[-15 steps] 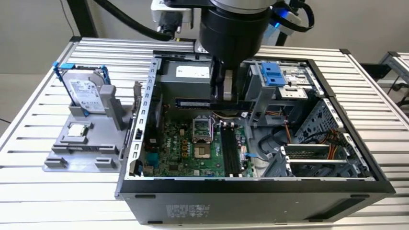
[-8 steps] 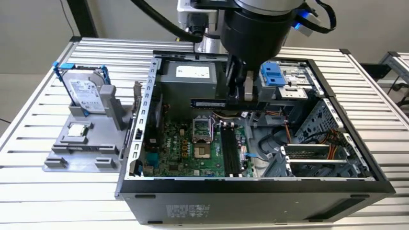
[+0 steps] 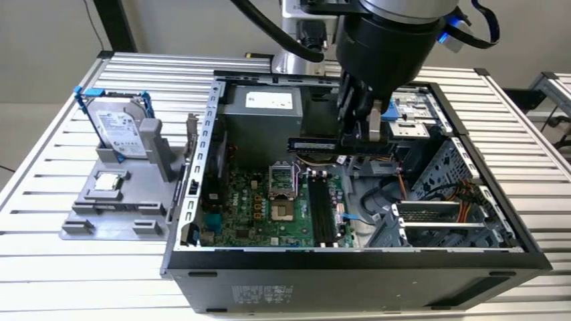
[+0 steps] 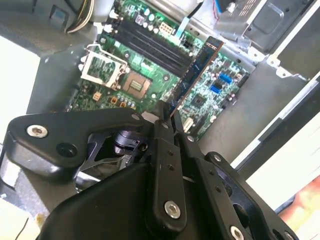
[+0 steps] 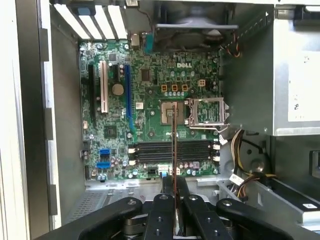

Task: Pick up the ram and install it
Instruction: 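Pick up the ram and move it above insertion slot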

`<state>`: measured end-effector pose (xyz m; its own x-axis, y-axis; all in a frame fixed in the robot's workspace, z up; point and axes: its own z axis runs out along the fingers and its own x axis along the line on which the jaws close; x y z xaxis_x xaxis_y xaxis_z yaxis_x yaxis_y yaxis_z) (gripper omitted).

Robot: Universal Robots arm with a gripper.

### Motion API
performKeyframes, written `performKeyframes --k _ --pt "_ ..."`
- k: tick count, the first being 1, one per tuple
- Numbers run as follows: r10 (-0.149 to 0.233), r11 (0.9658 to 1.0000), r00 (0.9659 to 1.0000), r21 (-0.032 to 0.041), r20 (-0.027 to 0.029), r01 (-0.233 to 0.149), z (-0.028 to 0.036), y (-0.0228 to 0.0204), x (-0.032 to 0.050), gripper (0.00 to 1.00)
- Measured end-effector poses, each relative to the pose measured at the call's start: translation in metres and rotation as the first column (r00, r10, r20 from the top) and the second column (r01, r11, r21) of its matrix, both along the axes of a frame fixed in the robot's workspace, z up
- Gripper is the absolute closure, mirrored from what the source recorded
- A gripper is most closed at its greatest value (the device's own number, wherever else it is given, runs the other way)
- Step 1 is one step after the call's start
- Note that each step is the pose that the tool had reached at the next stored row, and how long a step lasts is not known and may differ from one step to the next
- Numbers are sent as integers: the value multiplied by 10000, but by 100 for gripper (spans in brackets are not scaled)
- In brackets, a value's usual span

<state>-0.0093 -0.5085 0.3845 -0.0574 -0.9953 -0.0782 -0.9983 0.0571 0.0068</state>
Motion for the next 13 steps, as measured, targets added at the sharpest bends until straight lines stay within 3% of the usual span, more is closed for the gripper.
performKeyframes --k 13 --pt "-272 9996 9996 9 -2 272 -5 -1 265 100"
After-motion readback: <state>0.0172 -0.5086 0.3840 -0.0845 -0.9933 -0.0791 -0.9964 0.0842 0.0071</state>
